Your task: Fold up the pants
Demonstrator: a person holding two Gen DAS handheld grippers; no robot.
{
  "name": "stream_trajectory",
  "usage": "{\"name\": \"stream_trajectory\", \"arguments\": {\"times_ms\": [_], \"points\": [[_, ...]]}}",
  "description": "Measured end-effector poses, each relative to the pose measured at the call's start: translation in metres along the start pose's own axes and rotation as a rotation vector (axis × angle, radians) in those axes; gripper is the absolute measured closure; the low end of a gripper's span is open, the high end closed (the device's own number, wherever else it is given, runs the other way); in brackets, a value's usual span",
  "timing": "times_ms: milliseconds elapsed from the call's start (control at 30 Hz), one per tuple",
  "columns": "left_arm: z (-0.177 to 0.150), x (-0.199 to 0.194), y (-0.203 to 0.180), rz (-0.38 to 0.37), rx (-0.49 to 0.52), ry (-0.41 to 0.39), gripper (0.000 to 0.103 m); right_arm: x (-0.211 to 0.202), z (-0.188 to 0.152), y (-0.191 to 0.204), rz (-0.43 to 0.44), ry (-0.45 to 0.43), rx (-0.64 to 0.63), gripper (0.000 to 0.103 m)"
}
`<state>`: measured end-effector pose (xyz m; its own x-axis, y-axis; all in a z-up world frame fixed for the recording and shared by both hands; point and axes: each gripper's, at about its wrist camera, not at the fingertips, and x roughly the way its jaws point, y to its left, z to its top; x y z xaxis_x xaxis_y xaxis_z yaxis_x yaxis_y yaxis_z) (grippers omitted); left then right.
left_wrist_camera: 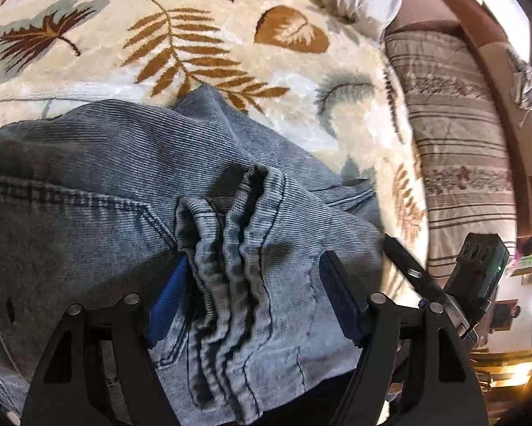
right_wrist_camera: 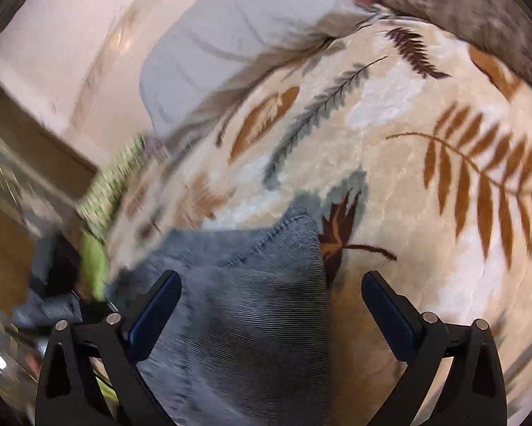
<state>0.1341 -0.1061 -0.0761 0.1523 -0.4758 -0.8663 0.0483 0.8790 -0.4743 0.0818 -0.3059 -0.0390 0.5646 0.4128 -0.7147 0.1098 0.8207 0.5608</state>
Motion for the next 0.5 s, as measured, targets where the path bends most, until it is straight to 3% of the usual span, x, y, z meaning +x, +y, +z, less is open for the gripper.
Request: {"name": "stream_trajectory", "arguments": {"times_ms": [67, 167, 233, 300, 400, 500], "points": [[-0.002, 0.001, -0.008, 0.042, 0.027, -0.005, 0.029, 0.012, 0.001, -0.001, -0.046, 0.042, -0.021, 0.037], [-0.007, -0.007, -0.02, 0.096, 0.08, -0.043, 0.029, 0.001, 0.008, 0.007, -0.023, 0.01, -0.061, 0.092], [-0.009, -0.005, -0.025, 0.2, 0.121, -0.074, 0.029, -0.003, 0.01, 0.009, -0.032, -0.007, -0.08, 0.092], [-0.011, 0.01, -0.024, 0.278, 0.155, -0.06, 0.029, 0.008, 0.008, 0.005, -0.074, 0.039, -0.085, 0.09], [-0.017, 0.019, -0.026, 0.333, 0.212, -0.101, 0.028, 0.018, 0.002, -0.002, -0.095, 0.048, -0.092, 0.088], [-0.015, 0.019, -0.029, 0.351, 0.208, -0.091, 0.028, 0.019, 0.003, -0.004, -0.088, 0.044, -0.077, 0.087]]}}
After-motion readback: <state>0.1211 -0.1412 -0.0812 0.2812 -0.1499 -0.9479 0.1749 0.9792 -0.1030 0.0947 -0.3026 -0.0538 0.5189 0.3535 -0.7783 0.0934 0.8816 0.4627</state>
